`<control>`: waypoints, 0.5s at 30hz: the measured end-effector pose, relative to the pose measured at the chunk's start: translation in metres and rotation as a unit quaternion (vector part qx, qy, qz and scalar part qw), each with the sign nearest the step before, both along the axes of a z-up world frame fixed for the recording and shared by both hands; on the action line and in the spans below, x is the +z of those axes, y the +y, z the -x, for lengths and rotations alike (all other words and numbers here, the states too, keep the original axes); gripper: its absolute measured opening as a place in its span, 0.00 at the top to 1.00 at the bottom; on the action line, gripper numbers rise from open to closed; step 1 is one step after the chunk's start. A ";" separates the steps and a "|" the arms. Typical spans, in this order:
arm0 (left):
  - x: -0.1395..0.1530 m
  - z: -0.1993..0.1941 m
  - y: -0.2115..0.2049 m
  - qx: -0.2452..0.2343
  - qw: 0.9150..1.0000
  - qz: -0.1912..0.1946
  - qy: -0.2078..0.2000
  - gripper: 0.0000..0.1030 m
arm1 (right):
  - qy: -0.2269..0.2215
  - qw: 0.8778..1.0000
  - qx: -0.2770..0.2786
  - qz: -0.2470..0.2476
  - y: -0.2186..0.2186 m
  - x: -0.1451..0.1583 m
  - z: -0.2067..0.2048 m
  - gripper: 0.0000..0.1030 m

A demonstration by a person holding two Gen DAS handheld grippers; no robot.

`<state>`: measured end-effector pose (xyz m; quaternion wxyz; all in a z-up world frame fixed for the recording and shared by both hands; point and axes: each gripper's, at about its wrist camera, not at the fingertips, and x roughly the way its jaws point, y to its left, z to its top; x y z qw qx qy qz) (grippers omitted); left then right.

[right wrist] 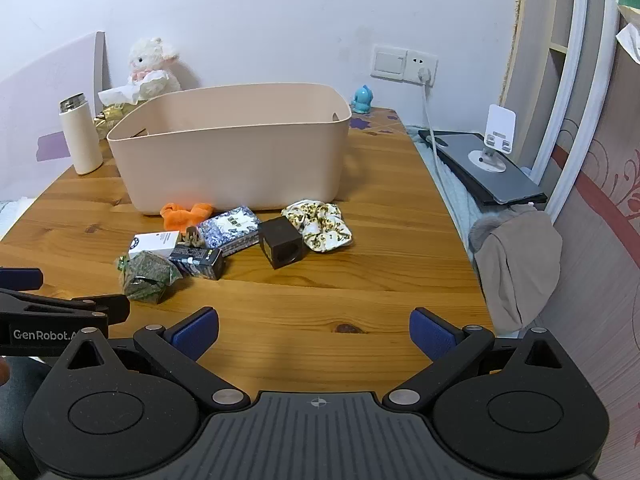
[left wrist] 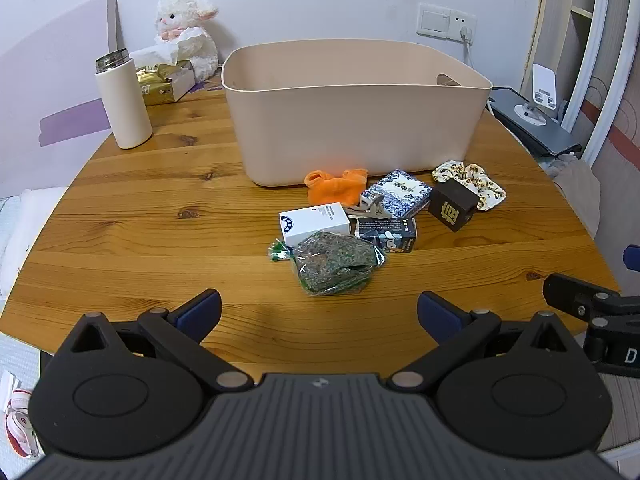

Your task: Organize objects

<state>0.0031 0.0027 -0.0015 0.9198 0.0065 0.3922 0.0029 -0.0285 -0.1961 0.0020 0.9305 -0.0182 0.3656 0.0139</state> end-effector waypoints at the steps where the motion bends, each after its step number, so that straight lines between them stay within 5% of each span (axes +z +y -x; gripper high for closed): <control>1: 0.000 0.000 0.000 0.000 1.000 0.000 -0.001 0.00 | 0.000 1.000 -0.001 0.000 -0.001 0.000 0.000 0.00; 15: -0.001 -0.001 0.001 0.003 1.000 0.004 0.001 0.00 | 0.001 1.000 -0.003 0.002 0.000 -0.002 -0.001 0.00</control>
